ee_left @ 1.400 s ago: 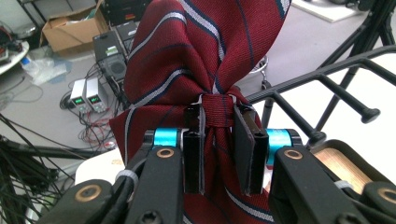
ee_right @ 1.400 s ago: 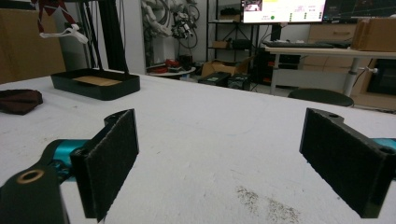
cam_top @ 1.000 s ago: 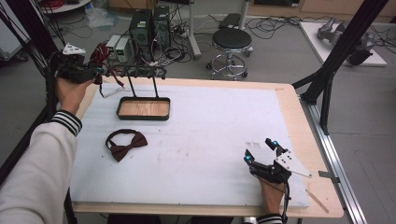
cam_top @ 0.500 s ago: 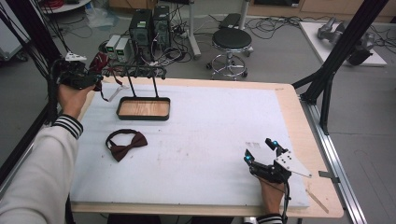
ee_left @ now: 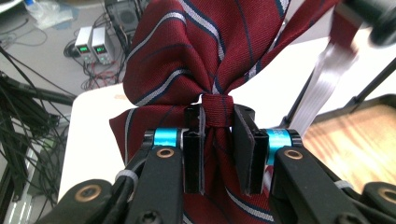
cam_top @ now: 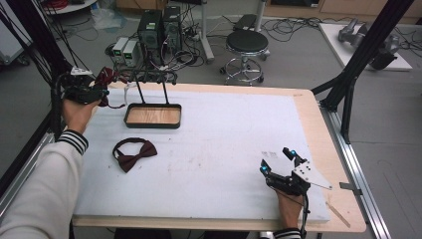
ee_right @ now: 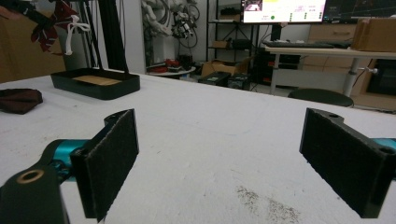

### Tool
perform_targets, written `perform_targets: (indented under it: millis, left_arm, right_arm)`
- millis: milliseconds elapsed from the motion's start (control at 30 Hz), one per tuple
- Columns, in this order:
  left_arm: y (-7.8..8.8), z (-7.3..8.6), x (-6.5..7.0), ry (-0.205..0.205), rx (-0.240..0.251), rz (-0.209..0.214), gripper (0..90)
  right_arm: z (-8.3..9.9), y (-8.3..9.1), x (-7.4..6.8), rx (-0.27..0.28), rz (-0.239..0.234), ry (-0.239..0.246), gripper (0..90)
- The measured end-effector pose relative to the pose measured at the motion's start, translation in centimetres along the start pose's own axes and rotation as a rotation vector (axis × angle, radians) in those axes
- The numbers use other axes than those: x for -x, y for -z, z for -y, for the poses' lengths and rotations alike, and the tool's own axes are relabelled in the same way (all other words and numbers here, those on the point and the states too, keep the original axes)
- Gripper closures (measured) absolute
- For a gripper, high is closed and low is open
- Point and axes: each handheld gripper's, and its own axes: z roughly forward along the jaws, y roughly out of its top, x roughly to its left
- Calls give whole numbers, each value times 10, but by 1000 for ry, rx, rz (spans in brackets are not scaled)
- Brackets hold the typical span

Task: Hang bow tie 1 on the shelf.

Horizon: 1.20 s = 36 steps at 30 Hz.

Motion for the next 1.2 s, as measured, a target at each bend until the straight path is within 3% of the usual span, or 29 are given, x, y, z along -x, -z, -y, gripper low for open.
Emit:
perform_targets:
  millis: [467,567,667,700,767,1033,1200]
  left_arm:
    - [-1,8,-2,16,-21,28,720]
    - [-3,8,-2,7,-21,40,492]
    - [-3,9,-1,-54,-34,17,257]
    - [-3,8,0,-80,-30,8,222]
    - [-1,8,1,-87,-9,37,166]
    - [17,6,2,-103,51,70,163]
    - [36,13,8,-103,117,109,162]
  right_arm:
    - [0,0,0,-2,0,-3,109]
    - [0,0,0,0,-1,5,109]
    - [0,0,0,0,-2,4,109]
    - [0,0,0,0,-1,4,109]
    - [0,0,0,0,-1,5,109]
    - [0,0,0,2,1,1,109]
    - [0,0,0,2,1,1,109]
